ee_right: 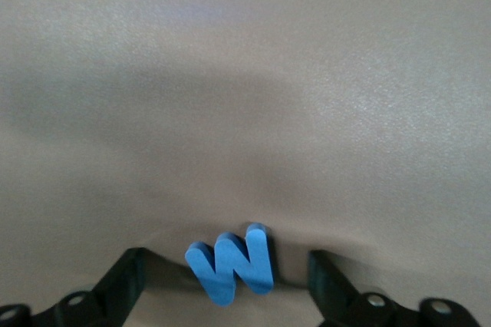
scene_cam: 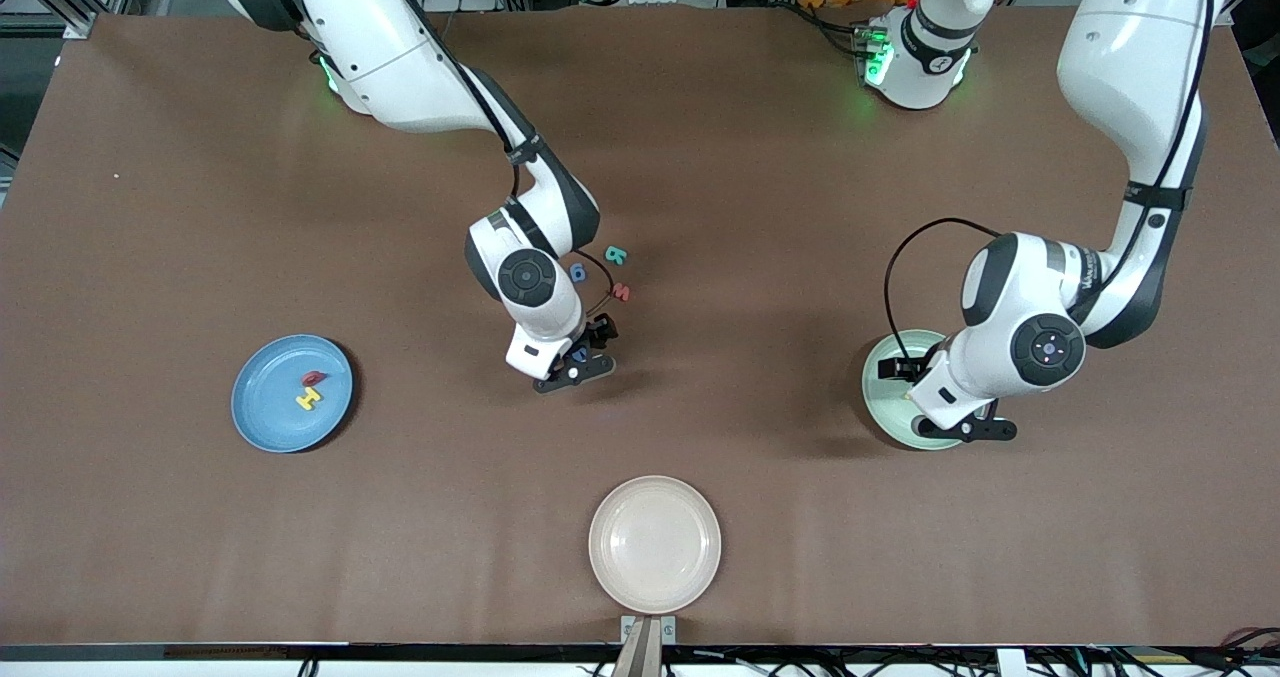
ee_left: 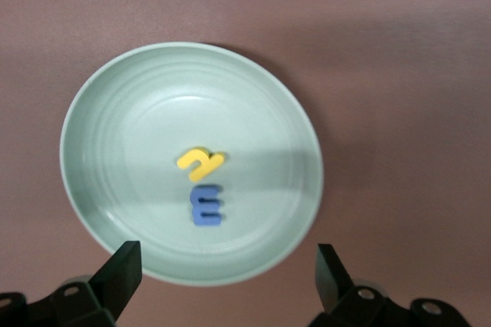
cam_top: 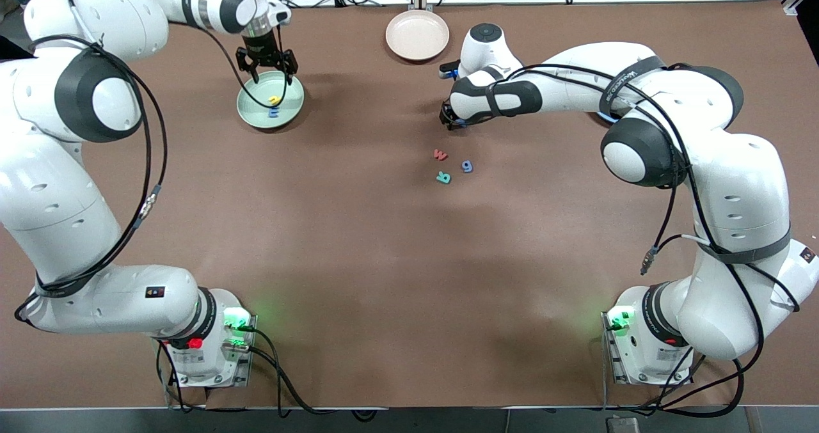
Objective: Sort uppercase to blue plate, lowercase to green plate
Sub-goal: 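Open the left gripper over the green plate while the right gripper grasps the W, then carry the W to the blue plate while the left gripper reaches the pink w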
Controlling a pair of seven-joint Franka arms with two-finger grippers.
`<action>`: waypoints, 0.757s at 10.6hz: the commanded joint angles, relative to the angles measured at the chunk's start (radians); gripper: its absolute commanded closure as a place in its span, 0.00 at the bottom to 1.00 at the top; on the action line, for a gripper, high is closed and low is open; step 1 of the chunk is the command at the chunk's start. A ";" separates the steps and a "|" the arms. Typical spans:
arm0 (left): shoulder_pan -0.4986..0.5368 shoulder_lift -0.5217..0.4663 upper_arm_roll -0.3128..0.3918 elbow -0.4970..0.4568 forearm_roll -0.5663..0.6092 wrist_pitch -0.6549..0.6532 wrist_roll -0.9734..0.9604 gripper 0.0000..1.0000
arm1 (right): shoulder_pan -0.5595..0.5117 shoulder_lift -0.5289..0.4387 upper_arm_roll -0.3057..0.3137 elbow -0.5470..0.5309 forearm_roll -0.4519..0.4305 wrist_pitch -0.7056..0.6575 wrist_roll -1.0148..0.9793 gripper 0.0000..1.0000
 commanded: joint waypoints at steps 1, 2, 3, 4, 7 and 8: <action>-0.049 -0.022 -0.002 0.077 0.014 -0.112 -0.003 0.00 | 0.014 0.000 -0.007 -0.015 0.004 0.010 0.005 1.00; -0.062 -0.048 -0.002 0.079 0.010 -0.122 -0.013 0.00 | 0.014 -0.003 -0.007 -0.015 0.004 0.008 0.003 1.00; -0.066 -0.068 -0.003 0.078 0.011 -0.125 -0.026 0.00 | 0.013 -0.004 -0.007 -0.015 0.004 0.008 -0.001 1.00; -0.066 -0.085 -0.011 0.075 0.009 -0.125 -0.024 0.00 | 0.004 -0.011 -0.007 -0.015 0.004 0.002 -0.006 1.00; -0.063 -0.137 -0.047 0.068 0.003 -0.125 -0.026 0.00 | -0.041 -0.050 -0.027 0.006 0.001 -0.019 -0.009 1.00; -0.065 -0.150 -0.069 0.064 0.000 -0.137 -0.035 0.00 | -0.071 -0.061 -0.039 0.029 -0.002 -0.051 -0.017 1.00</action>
